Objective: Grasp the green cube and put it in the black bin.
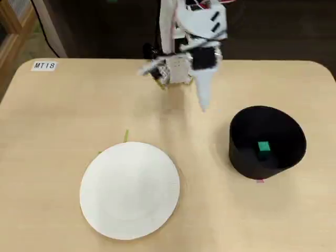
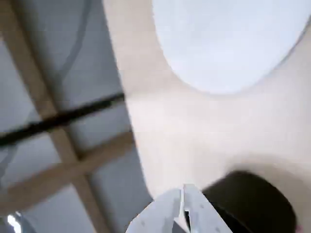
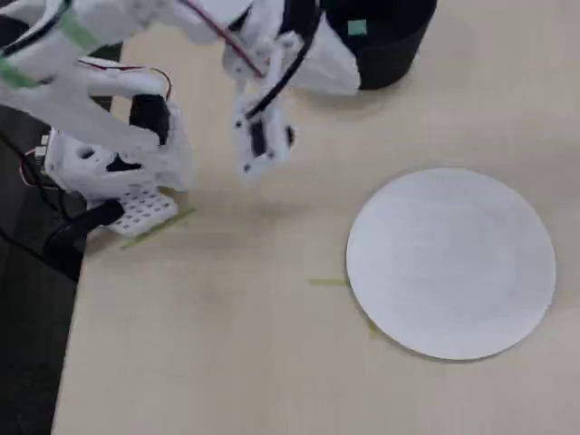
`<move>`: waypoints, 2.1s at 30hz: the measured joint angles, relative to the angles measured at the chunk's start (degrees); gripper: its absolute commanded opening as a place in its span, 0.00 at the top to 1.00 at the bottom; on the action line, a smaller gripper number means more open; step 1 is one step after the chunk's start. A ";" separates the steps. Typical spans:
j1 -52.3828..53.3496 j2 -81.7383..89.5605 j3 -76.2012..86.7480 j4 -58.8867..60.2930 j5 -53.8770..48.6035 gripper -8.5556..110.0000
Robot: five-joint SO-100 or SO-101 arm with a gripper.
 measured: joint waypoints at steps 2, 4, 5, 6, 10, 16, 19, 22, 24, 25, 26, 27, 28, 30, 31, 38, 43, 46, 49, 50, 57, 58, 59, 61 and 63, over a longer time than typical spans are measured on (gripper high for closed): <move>-0.18 6.15 4.22 0.00 -0.62 0.93; -2.11 9.76 8.61 0.00 -0.88 0.93; -2.29 11.34 11.25 0.00 -0.88 0.93; -2.29 13.54 13.80 -0.09 -0.88 0.93; -1.32 23.38 25.14 -0.26 -1.14 0.93; -0.88 36.04 38.23 1.23 -1.32 0.93; -1.32 36.83 40.87 1.41 -2.20 0.93; -1.67 37.00 43.24 1.58 -2.81 0.93; -1.67 37.00 44.91 1.58 -3.16 0.93; -1.58 37.00 45.62 1.58 -3.34 0.93; -1.58 37.09 46.58 1.58 -3.43 0.93; -1.58 37.09 47.72 1.58 -3.43 0.93; -1.58 37.09 48.78 1.58 -3.43 0.93; -1.67 36.74 48.87 1.58 -3.78 0.93; -1.93 37.09 48.96 1.58 -3.78 0.93; -1.32 37.53 49.22 1.58 -3.87 0.93; -1.41 37.53 49.22 1.58 -3.87 0.93; -1.41 37.53 49.22 1.58 -3.87 0.93; -1.41 37.53 49.22 1.58 -3.87 0.93; -1.41 37.53 49.31 1.58 -3.87 0.93; -1.41 37.53 49.39 1.58 -3.87 0.93; -1.41 37.53 49.39 1.58 -3.87 0.93; -1.41 37.53 49.39 1.58 -3.87 0.93; -1.41 37.53 49.39 1.58 -3.87 0.93; -1.41 37.53 49.39 1.58 -3.87 0.93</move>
